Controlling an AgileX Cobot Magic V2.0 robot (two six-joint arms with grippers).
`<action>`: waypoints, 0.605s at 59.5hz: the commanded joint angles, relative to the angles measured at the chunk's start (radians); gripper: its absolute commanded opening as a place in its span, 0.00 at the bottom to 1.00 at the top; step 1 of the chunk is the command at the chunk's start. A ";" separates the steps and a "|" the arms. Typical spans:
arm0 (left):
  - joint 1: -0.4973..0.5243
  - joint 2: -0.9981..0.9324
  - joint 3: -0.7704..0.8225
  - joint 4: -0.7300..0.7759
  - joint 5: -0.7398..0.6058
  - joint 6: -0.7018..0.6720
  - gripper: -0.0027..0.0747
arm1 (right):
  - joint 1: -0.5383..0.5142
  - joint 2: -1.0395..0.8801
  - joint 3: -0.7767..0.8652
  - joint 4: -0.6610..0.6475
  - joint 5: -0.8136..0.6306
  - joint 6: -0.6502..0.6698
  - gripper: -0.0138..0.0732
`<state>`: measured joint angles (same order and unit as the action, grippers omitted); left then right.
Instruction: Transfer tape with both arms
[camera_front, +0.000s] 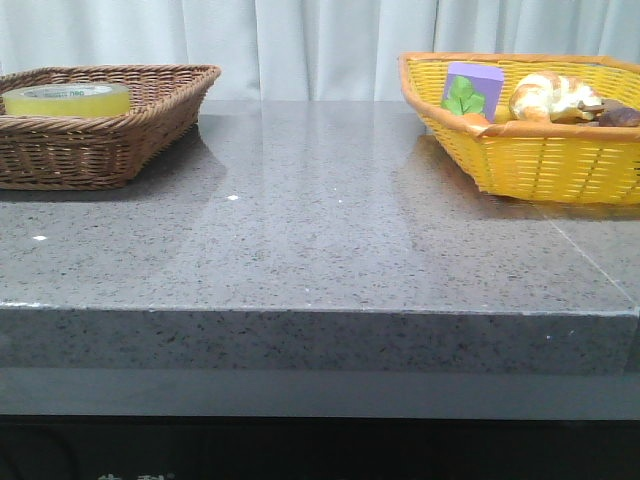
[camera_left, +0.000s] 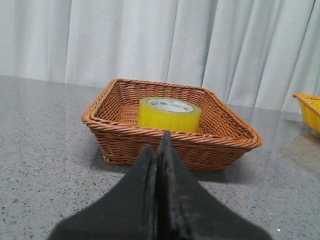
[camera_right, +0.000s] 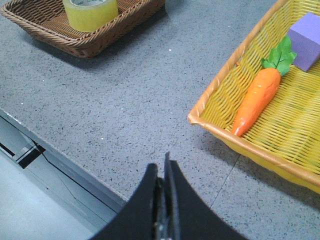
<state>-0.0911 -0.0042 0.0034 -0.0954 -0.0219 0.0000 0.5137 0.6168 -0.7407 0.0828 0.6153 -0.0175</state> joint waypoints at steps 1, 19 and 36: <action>0.000 -0.019 0.008 -0.010 -0.083 0.000 0.01 | -0.007 -0.002 -0.025 -0.002 -0.069 -0.006 0.08; 0.000 -0.019 0.008 -0.010 -0.083 0.000 0.01 | -0.007 -0.002 -0.025 -0.002 -0.069 -0.006 0.08; 0.000 -0.019 0.008 -0.010 -0.083 0.000 0.01 | -0.007 -0.017 -0.016 -0.010 -0.077 -0.006 0.08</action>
<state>-0.0911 -0.0042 0.0034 -0.0954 -0.0219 0.0000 0.5137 0.6128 -0.7391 0.0828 0.6153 -0.0175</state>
